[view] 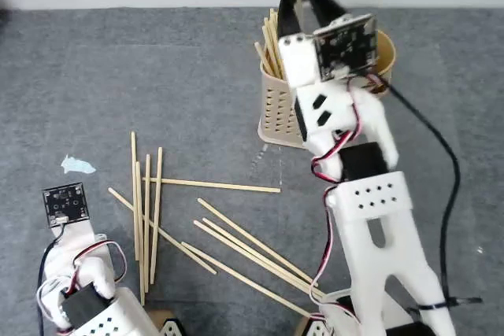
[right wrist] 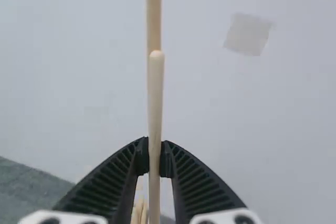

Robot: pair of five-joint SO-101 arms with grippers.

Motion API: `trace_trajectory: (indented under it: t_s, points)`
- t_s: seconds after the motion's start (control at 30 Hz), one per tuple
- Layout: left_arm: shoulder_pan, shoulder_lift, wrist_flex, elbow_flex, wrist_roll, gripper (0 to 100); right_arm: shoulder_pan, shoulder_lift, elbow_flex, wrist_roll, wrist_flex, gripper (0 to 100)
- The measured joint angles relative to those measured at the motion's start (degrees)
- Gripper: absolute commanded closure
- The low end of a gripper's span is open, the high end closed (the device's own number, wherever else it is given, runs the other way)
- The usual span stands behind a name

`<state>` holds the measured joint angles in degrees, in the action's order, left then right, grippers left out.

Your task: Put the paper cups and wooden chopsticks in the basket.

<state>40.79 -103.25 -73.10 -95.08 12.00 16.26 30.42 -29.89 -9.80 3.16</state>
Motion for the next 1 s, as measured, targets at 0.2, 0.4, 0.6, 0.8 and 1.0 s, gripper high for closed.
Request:
trace_trajectory:
  t_s: [0.2, 0.4, 0.6, 0.8, 1.0]
  points:
    - [0.09, 0.00, 0.00, 0.00, 0.00, 98, -0.26, 0.00, -7.03, 5.98, 0.53, 98.9]
    - [0.09, 0.00, 0.00, 0.00, 0.00, 98, -0.26, 0.00, -8.53, 7.74, 1.23, 86.7]
    - [0.09, 0.00, 0.00, 0.00, 0.00, 98, -0.44, 0.97, -8.53, 7.91, 6.95, 81.7]
    - [0.09, 0.00, 0.00, 0.00, 0.00, 98, -0.26, 7.38, -8.53, 8.09, 18.46, 81.9]
    - [0.00, 0.00, 0.00, 0.00, 0.00, 98, 3.34, 14.24, -8.53, 8.09, 35.78, 81.9]
